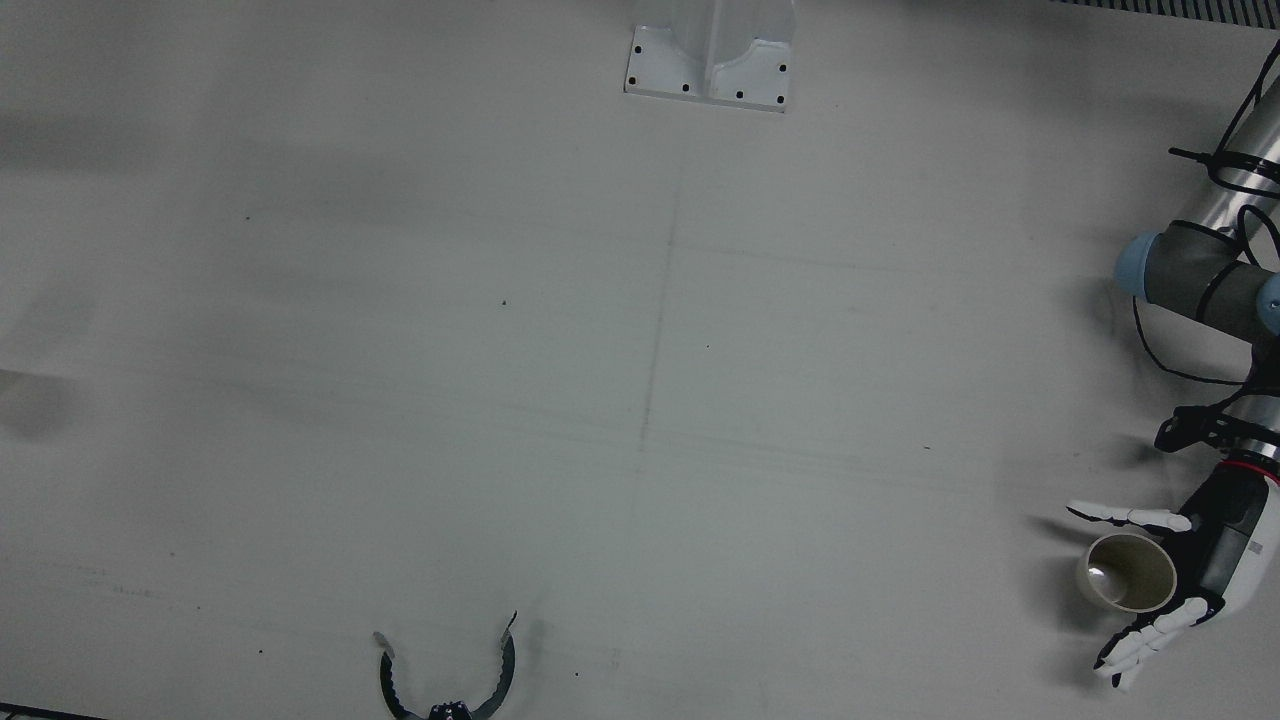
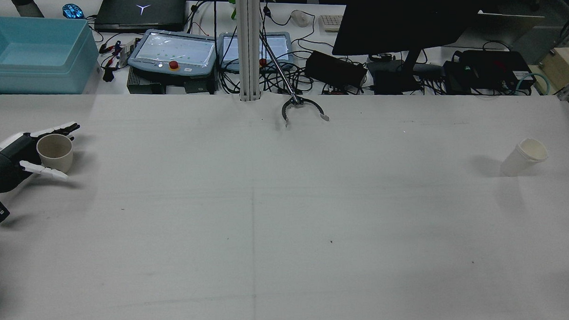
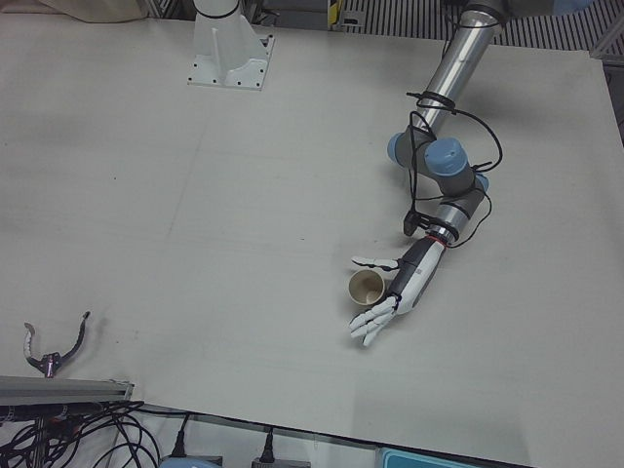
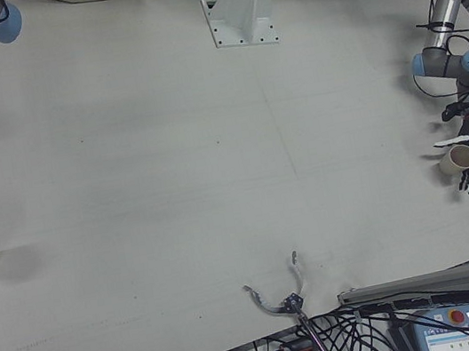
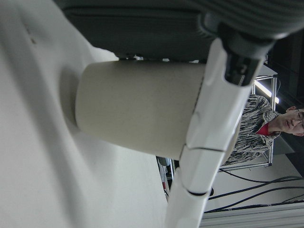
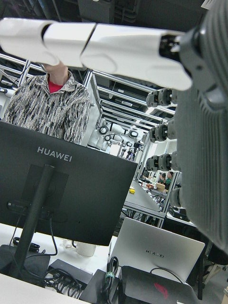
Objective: Pour water
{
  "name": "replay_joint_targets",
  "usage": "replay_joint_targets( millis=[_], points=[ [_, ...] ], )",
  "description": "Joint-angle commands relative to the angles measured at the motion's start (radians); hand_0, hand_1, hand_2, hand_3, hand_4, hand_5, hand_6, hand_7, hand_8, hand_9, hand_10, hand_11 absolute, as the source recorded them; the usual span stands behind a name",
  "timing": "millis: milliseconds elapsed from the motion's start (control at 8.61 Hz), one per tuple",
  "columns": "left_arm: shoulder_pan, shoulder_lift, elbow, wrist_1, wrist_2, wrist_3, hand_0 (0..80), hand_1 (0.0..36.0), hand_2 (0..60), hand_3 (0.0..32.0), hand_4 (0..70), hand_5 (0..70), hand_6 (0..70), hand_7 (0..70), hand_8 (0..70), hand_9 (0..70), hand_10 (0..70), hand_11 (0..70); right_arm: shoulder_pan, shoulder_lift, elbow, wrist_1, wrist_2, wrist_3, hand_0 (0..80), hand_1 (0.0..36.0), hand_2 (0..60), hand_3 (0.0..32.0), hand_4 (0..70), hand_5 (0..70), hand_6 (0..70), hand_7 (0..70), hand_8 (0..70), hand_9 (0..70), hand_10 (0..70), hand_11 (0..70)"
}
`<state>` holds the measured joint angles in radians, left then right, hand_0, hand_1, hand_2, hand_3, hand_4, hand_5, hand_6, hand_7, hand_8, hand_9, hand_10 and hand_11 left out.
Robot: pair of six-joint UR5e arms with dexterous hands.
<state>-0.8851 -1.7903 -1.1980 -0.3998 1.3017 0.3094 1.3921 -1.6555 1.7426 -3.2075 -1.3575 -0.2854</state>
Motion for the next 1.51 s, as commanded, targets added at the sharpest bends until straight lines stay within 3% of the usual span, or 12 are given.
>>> replay_joint_targets(
  millis=[0,232,697,813,930,1046,1162,1394],
  points=[
    [0.000,-0.015,-0.002,0.024,-0.002,-0.003,80.0,36.0,0.0,0.0,32.5,16.6,17.3,11.5,11.7,4.8,6.5,14.2,0.013,-0.001,0.001,0.001,-0.002,0.002,56.8,23.1,4.7,0.0,0.0,9.3,13.8,1.9,9.7,9.4,0.0,0.0],
    [0.000,-0.021,-0.002,0.035,-0.002,-0.004,80.0,36.0,0.0,0.0,31.2,69.6,17.7,11.6,11.8,4.8,6.4,14.0,0.039,-0.010,0.000,0.000,-0.041,-0.001,56.6,23.2,5.0,0.0,0.0,9.2,13.2,0.4,9.1,8.6,0.0,0.0],
    [-0.002,-0.021,-0.009,0.071,-0.002,-0.033,80.0,36.0,0.0,0.0,32.0,70.0,17.1,10.8,11.3,3.9,6.2,13.4,0.051,-0.010,0.002,0.000,-0.055,-0.001,56.8,23.3,5.3,0.0,0.0,9.3,13.7,1.5,9.8,9.5,0.0,0.0],
    [-0.005,-0.020,-0.015,0.073,-0.001,-0.035,80.0,36.0,6.2,0.0,33.2,70.0,16.7,10.2,11.0,3.5,5.9,13.0,0.054,-0.010,0.002,0.000,-0.055,-0.001,56.6,23.3,5.4,0.0,0.0,9.2,13.4,1.4,9.2,8.6,0.0,0.0],
    [-0.006,-0.020,-0.017,0.087,-0.001,-0.050,80.0,36.0,25.1,0.0,34.1,70.0,16.2,9.8,10.8,3.2,5.9,12.8,0.058,-0.010,0.002,0.001,-0.057,-0.001,56.5,23.3,5.3,0.2,0.0,9.3,13.3,1.3,9.3,8.8,0.0,0.0],
    [-0.006,-0.020,-0.023,0.102,-0.001,-0.067,80.0,36.0,54.4,0.0,34.8,70.0,16.2,9.9,10.8,3.2,5.6,12.4,0.065,-0.010,0.003,0.002,-0.058,-0.001,56.8,23.4,5.4,0.6,0.0,9.3,13.3,1.6,9.5,9.1,0.0,0.0],
    [-0.006,-0.018,-0.037,0.114,0.001,-0.072,80.0,36.0,60.0,0.0,34.8,70.0,16.0,9.5,10.7,3.1,5.5,12.4,0.071,-0.012,0.003,0.017,-0.060,0.000,56.7,23.4,5.5,0.2,0.0,9.4,13.5,1.5,9.6,9.1,0.0,0.0],
    [-0.021,-0.012,-0.139,0.179,0.007,-0.090,80.0,36.0,60.0,0.0,36.4,70.0,16.2,9.4,10.5,2.8,5.3,11.9,0.085,-0.010,0.003,0.018,-0.084,-0.001,56.8,23.5,6.2,0.2,0.0,9.4,14.3,3.4,9.9,9.3,0.0,0.0]
  ],
)
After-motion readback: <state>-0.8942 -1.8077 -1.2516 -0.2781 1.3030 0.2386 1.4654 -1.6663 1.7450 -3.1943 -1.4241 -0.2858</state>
